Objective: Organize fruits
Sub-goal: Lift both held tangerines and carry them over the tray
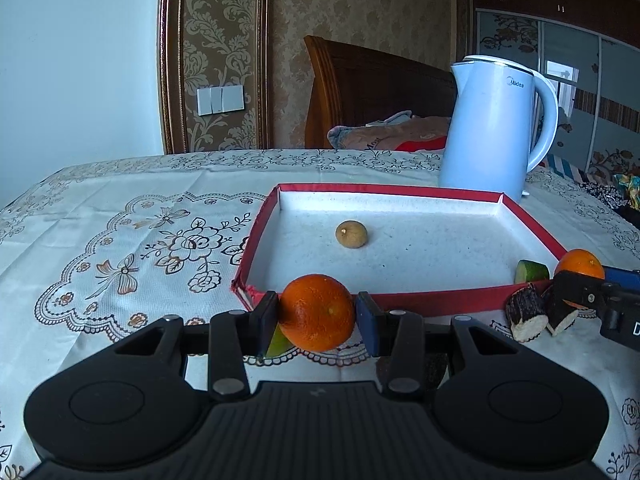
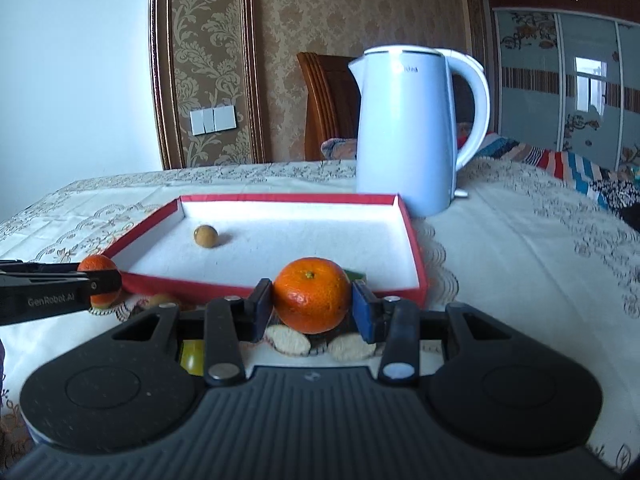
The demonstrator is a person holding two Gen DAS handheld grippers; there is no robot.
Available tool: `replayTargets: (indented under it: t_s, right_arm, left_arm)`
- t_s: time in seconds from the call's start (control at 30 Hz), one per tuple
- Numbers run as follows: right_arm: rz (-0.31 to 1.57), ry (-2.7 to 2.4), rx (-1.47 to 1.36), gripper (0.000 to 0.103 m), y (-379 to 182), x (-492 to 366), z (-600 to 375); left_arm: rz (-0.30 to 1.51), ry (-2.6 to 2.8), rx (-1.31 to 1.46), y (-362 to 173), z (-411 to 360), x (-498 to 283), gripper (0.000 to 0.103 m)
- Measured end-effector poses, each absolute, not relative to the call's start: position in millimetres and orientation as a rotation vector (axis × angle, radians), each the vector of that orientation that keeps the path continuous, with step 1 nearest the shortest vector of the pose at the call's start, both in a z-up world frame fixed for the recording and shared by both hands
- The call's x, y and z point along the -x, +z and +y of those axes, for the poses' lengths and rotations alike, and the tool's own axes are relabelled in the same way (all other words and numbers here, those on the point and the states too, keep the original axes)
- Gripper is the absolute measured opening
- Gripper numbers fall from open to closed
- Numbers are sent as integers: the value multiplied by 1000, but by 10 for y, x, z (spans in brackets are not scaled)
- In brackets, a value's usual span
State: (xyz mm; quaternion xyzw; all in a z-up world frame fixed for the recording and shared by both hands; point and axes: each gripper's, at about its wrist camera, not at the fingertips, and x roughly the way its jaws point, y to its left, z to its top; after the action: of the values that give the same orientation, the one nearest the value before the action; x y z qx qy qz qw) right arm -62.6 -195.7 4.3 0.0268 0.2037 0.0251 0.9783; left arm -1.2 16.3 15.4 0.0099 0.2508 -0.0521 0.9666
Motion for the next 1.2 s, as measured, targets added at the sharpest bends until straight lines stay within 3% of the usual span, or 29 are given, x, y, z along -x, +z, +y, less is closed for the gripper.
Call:
replayTargets:
  t_s: [0.57, 1.2]
  right_arm:
    - [397, 53, -22, 40, 110, 448, -1882]
    - [520, -25, -18, 40, -16, -725, -1904]
  left_arm:
    - [501, -94, -54, 256, -21, -259, 41]
    - [594, -32, -33, 68, -161, -1015, 41]
